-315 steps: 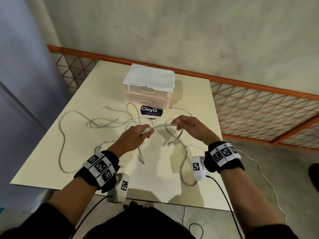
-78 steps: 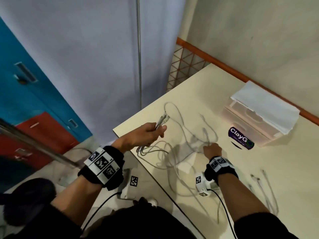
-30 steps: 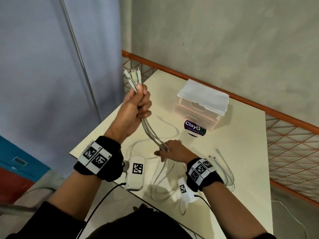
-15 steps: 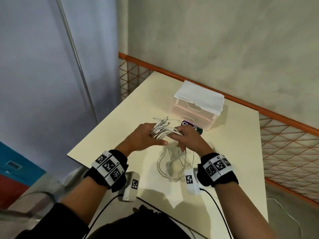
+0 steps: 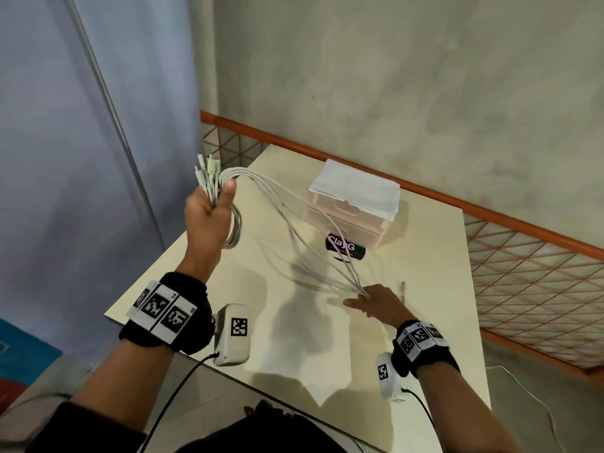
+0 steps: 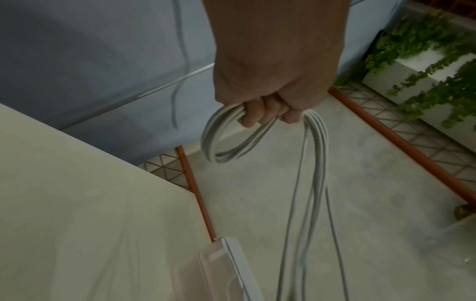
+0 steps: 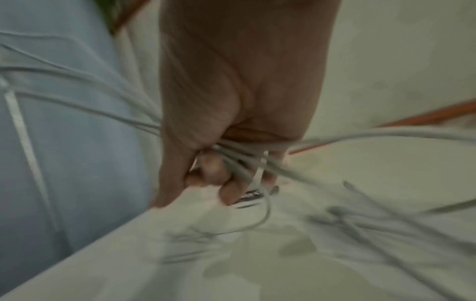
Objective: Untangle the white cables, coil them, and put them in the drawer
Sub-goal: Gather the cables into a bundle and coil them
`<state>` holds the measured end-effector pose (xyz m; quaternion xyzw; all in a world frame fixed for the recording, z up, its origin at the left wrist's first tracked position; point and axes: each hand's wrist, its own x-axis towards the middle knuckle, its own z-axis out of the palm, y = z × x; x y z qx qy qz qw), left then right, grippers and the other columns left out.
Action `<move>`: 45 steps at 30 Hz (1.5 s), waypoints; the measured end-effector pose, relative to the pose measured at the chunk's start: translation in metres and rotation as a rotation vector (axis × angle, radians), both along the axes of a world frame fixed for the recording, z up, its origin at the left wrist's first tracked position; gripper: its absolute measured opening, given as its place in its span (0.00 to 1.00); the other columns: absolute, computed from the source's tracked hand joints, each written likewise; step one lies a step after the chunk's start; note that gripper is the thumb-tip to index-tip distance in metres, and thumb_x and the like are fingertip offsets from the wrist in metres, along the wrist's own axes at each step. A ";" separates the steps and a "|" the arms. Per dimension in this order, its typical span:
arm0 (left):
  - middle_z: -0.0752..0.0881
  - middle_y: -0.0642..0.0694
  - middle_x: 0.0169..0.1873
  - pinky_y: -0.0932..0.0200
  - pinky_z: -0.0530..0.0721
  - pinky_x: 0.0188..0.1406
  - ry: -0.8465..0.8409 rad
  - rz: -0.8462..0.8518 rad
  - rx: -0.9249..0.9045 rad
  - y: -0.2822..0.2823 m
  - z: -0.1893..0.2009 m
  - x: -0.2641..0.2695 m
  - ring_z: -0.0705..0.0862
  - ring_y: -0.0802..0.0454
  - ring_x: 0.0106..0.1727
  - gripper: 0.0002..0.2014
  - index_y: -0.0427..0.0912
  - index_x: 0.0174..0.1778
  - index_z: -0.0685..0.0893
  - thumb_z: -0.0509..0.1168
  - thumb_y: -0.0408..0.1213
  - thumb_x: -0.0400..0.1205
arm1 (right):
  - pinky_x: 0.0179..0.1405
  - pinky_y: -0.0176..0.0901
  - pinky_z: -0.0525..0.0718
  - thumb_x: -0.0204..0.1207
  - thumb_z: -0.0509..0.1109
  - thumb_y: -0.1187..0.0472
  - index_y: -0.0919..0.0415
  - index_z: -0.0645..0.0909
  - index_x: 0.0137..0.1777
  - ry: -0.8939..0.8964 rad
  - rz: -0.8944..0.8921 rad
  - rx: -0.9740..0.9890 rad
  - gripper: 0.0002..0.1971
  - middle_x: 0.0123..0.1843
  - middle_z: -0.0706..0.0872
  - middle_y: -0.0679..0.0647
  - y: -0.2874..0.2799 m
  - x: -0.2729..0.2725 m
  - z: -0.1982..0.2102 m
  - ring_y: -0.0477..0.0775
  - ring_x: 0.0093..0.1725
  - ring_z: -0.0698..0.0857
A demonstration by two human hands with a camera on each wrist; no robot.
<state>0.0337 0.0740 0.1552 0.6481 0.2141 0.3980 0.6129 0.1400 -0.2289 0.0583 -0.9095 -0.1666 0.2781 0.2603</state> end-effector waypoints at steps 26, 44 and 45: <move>0.63 0.54 0.22 0.54 0.54 0.24 0.254 -0.729 0.009 -0.058 -0.016 -0.016 0.58 0.57 0.23 0.18 0.37 0.47 0.77 0.50 0.48 0.88 | 0.48 0.39 0.85 0.75 0.72 0.55 0.62 0.81 0.54 -0.258 -0.099 0.638 0.13 0.49 0.89 0.58 0.082 -0.025 0.118 0.50 0.44 0.88; 0.70 0.43 0.25 0.69 0.68 0.22 0.325 -0.828 0.091 -0.071 -0.014 -0.017 0.67 0.58 0.22 0.17 0.38 0.48 0.78 0.48 0.43 0.89 | 0.51 0.50 0.87 0.74 0.74 0.62 0.57 0.84 0.62 -0.095 0.022 0.802 0.16 0.41 0.89 0.69 0.096 -0.040 0.118 0.55 0.35 0.87; 0.71 0.46 0.25 0.69 0.68 0.23 0.331 -0.828 0.094 -0.072 -0.014 -0.016 0.68 0.58 0.23 0.17 0.38 0.48 0.78 0.48 0.44 0.89 | 0.51 0.49 0.87 0.74 0.73 0.62 0.58 0.84 0.61 -0.090 0.011 0.805 0.15 0.41 0.88 0.71 0.095 -0.039 0.118 0.58 0.35 0.88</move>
